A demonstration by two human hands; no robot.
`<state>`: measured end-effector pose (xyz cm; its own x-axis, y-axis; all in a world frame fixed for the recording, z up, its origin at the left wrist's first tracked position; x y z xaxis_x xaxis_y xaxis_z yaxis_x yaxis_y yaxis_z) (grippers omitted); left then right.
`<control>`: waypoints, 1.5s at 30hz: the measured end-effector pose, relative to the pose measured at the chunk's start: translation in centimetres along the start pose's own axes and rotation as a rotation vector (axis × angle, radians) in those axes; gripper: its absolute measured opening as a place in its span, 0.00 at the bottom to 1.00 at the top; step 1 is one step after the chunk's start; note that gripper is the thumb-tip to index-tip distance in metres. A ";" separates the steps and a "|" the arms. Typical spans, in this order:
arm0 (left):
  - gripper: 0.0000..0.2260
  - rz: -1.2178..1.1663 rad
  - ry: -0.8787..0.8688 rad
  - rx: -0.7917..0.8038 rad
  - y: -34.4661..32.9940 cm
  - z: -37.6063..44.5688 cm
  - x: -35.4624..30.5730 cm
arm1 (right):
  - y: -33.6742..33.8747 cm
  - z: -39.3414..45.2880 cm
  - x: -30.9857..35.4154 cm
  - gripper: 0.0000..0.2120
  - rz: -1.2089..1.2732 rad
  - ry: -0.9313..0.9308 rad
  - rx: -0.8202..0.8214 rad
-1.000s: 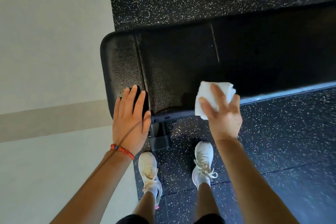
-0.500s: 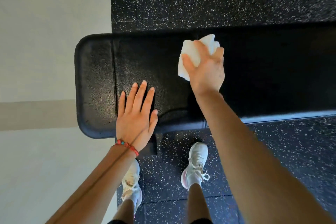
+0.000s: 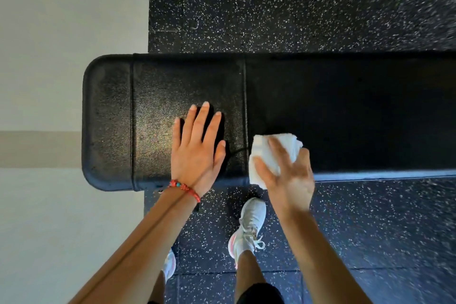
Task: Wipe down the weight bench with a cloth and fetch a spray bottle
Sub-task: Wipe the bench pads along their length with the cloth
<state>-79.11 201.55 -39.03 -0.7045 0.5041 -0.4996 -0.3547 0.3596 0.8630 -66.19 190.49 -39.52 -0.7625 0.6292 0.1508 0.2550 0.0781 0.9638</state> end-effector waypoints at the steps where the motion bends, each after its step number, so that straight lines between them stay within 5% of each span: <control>1: 0.23 -0.001 0.015 0.000 -0.3 0.4 -0.2 | 0.9 0.7 0.2 0.17 0.085 -0.016 -0.073; 6: 0.23 0.027 0.070 -0.005 -1.9 1.0 0.3 | 1.8 7.5 1.8 0.21 0.249 -0.083 -0.136; 11: 0.22 0.070 0.038 -0.045 -2.0 1.0 0.6 | 2.4 12.9 3.7 0.22 0.109 0.048 -0.181; 22: 0.23 0.053 0.143 -0.047 -1.9 1.0 -0.6 | 1.4 2.6 -1.3 0.20 0.080 0.170 -0.178; 32: 0.23 0.050 0.037 -0.003 -4.3 2.5 -4.7 | 3.7 14.0 -1.4 0.23 0.092 0.032 -0.187; 45: 0.24 0.025 0.079 0.012 -4.4 2.5 -4.8 | 2.6 3.5 -5.6 0.21 0.015 0.063 -0.247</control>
<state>-72.65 199.51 -40.59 -0.7594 0.4498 -0.4700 -0.3294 0.3573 0.8740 -59.15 189.86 -38.63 -0.7971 0.5791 0.1710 0.1190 -0.1270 0.9847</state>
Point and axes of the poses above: each hand's wrist, its own z-axis towards the middle knuckle, its own y-axis out of the back of the hand, x = y × z, the point moved 7 cm from there along z, towards the middle knuckle, and after that the axes turned 13 degrees about -z, right-handed, at the moved point
